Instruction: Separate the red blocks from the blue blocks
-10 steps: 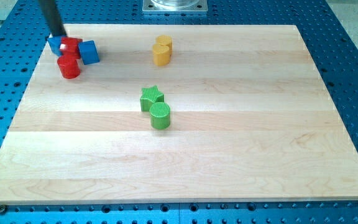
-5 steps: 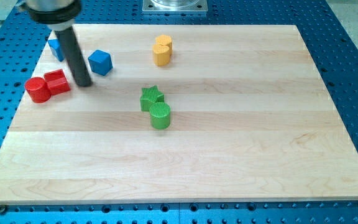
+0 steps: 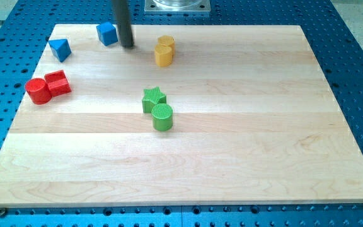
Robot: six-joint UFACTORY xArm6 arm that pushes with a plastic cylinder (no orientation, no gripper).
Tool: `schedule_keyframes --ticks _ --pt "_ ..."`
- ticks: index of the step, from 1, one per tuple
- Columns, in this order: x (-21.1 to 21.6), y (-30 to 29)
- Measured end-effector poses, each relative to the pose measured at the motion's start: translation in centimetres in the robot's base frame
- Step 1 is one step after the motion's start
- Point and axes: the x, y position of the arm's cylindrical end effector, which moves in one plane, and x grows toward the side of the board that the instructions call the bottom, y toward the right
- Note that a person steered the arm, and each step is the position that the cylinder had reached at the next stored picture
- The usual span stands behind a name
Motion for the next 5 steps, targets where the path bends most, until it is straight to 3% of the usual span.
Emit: schedule_keyframes --ticks 1,2,3,5 --pt "-3.7 -2.6" --pt "-4.6 -9.3" --pt "-3.8 -15.1" --pt "3.9 -21.1"
